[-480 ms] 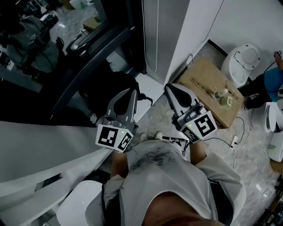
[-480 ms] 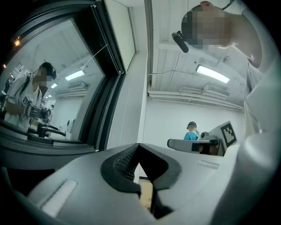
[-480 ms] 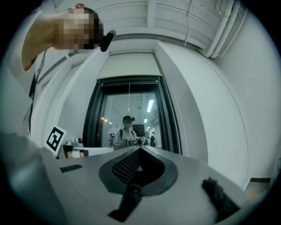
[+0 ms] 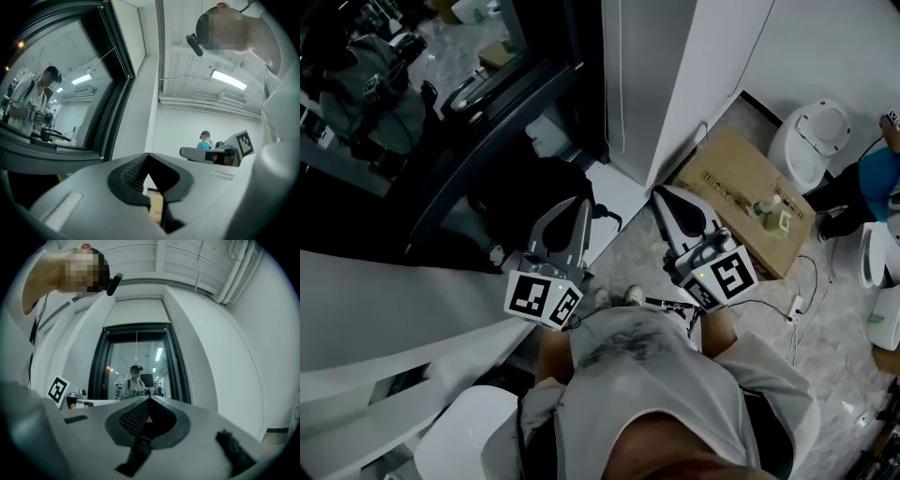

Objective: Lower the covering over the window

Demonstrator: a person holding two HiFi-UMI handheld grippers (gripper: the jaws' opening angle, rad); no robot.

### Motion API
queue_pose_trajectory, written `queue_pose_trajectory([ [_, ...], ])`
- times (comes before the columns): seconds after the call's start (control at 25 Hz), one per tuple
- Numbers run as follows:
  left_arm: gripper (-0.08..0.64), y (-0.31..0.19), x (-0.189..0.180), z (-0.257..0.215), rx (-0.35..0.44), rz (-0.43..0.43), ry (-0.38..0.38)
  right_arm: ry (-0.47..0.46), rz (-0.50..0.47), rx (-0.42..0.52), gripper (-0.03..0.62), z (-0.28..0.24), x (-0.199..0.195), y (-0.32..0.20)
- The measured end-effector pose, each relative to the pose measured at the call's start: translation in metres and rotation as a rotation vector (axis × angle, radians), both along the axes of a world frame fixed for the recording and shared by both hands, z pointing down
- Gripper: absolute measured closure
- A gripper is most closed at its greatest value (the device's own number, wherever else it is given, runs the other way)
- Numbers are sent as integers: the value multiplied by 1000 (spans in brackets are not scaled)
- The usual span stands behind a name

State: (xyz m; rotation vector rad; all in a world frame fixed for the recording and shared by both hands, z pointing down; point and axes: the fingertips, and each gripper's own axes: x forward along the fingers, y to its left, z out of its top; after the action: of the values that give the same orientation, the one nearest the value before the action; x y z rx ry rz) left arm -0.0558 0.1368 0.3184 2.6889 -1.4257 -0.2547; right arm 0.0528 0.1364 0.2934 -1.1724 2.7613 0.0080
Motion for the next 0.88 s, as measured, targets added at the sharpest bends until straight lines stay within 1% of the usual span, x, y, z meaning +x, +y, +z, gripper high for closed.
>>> queue_pose_trajectory([
  [0.24,557,4,17,2,-17,-18,4,10,-37,4,575,1,13,6],
  [0.48,557,4,22,1,-22,-38,-6,-5,-57,13,575,-3,19,5],
  [0.72,557,-11,21,4,-24,-33,-6,-4,-52,9,575,0,17,-10],
  [0.88,557,-29,21,6,-26,-16,1,-1,-24,5,575,1,18,-26],
])
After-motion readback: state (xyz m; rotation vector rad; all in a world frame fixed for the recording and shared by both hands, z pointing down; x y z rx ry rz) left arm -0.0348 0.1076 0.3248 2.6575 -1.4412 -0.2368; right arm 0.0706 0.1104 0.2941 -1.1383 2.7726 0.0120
